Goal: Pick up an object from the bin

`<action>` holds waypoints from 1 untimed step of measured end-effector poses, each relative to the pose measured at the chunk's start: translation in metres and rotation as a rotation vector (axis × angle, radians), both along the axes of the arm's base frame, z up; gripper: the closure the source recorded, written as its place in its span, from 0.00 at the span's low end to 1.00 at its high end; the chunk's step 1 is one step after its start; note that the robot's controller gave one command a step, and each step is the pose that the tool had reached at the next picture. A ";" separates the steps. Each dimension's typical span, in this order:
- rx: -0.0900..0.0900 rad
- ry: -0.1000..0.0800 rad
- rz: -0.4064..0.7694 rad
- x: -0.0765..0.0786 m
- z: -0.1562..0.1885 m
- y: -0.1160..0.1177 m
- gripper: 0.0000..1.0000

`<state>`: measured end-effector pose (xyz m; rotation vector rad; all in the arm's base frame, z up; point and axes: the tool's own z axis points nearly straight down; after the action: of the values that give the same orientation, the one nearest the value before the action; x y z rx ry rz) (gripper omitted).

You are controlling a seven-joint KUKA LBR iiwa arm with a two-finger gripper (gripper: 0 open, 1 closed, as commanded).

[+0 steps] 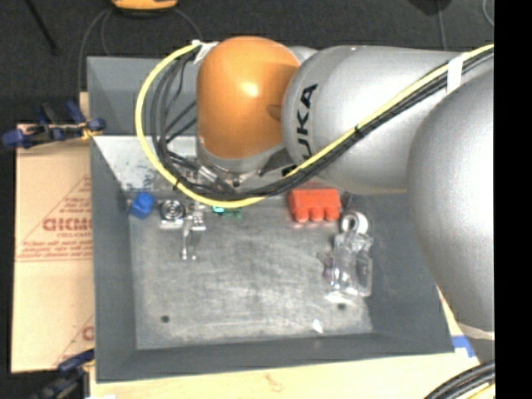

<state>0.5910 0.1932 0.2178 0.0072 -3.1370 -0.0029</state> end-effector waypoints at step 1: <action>-0.004 -0.015 0.095 0.060 0.031 -0.054 0.00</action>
Offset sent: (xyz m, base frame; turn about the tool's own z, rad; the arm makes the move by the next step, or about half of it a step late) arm 0.0562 -0.0488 0.0282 -0.1004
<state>0.6512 0.1394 0.2488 0.1569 -3.1482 0.0031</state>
